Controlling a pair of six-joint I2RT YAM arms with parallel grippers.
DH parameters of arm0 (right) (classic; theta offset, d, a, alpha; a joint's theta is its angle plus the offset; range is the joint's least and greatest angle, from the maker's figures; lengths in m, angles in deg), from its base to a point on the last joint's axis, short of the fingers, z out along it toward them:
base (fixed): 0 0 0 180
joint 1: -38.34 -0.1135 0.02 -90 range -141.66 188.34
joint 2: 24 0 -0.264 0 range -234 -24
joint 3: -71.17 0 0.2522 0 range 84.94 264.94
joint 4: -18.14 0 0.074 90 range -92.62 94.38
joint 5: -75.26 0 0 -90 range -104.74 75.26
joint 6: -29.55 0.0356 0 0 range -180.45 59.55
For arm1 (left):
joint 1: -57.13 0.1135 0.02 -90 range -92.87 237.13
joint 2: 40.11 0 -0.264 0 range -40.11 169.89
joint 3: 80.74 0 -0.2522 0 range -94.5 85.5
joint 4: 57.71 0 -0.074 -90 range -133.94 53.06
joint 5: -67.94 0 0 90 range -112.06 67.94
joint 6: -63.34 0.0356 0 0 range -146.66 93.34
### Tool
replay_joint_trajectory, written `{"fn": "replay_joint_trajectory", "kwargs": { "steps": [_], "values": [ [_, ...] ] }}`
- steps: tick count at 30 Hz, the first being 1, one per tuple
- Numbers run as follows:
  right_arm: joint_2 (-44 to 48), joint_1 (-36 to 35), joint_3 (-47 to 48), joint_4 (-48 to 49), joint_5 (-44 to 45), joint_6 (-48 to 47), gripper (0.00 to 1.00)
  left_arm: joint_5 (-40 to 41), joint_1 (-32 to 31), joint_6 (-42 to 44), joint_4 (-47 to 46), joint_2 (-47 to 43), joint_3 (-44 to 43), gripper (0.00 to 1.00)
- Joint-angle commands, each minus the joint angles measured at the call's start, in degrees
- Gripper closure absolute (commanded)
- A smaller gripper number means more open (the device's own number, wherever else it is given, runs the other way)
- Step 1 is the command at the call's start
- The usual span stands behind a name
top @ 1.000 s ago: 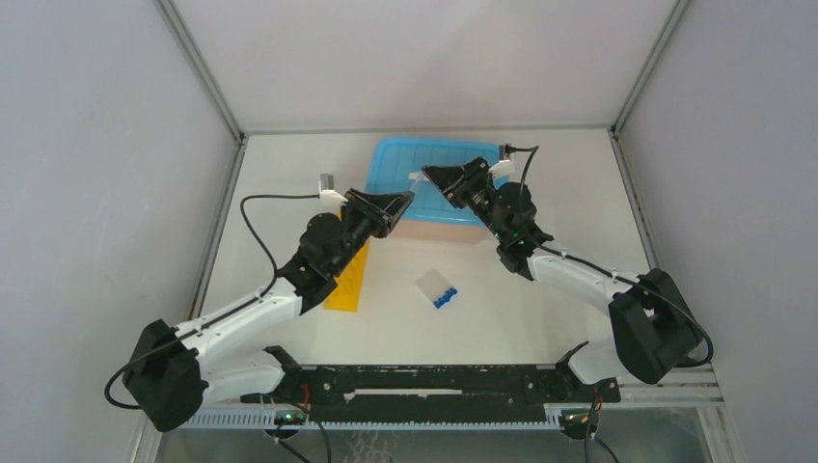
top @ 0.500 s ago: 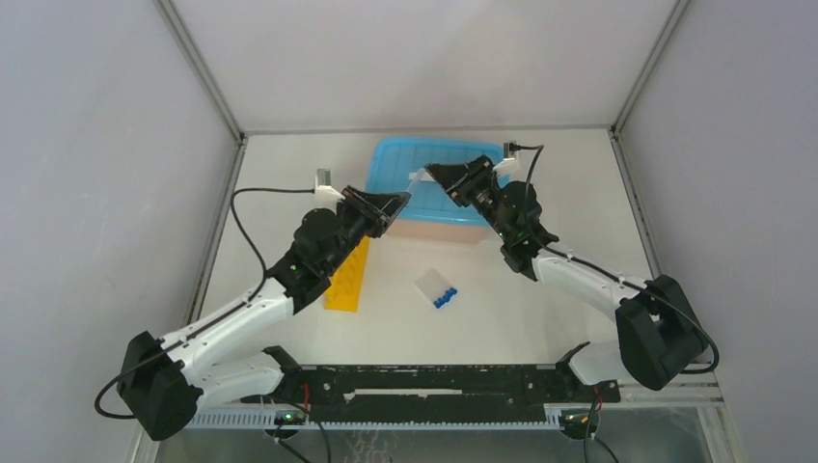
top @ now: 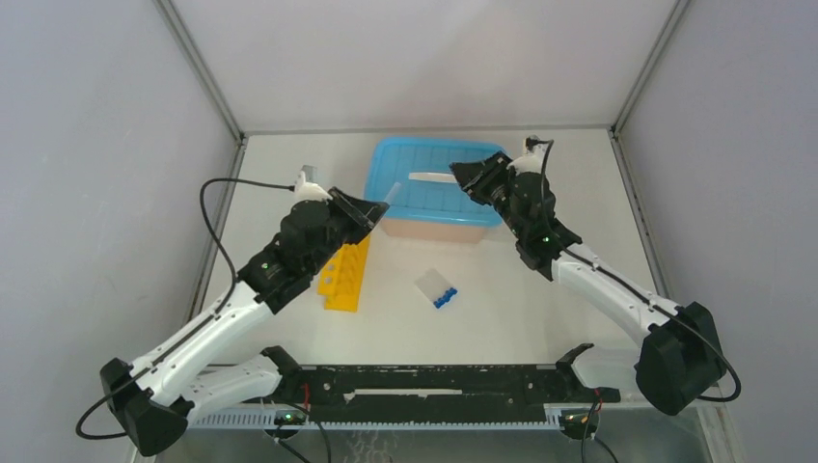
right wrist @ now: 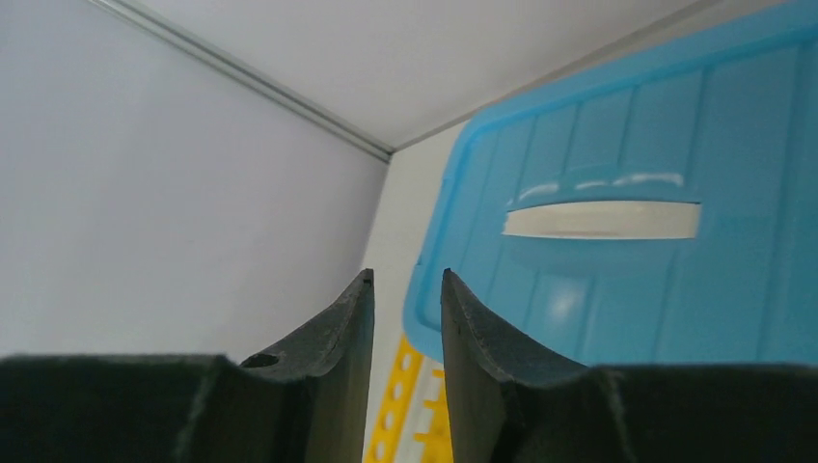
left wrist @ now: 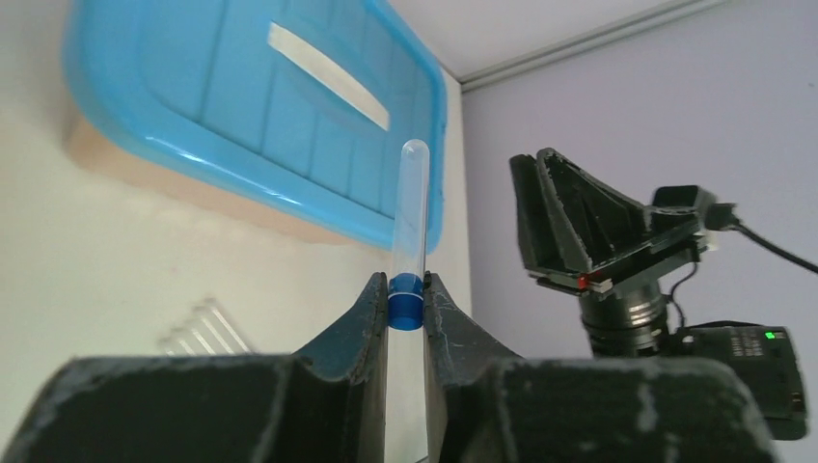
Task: Organize the chemistry lab equipment
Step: Pick up the test tube at the center of the board, then move the storage box to the center of the board.
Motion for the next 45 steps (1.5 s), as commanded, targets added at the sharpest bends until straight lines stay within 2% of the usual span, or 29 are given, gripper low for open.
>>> {"fn": "replay_joint_trajectory", "kwargs": {
  "steps": [1,8,17,23,32,45],
  "values": [
    [0.8,-1.7,8.0,-14.4,5.6,-12.3,0.63,4.9,0.2,1.6,11.8,-3.3,-6.3,1.0],
    [-2.5,-9.5,16.6,-29.8,13.6,-23.9,0.74,11.5,0.3,-10.8,25.7,-6.8,-7.8,1.0],
    [-8.6,-18.1,19.8,-37.4,18.8,-29.4,0.93,18.3,0.3,-32.6,37.7,-7.4,-8.8,1.0],
    [-12.1,-19.8,20.2,-39.7,19.8,-29.4,0.94,20.7,0.3,-43.2,49.1,-5.3,-14.3,1.0],
    [-17.0,-19.8,20.2,-39.3,18.0,-29.1,0.95,20.0,0.3,-55.2,60.0,-3.2,-16.8,1.0],
    [-23.6,-17.5,20.7,-36.9,15.9,-28.4,0.95,15.5,0.5,-62.5,62.2,-0.3,-15.0,1.0]
  ]
}}
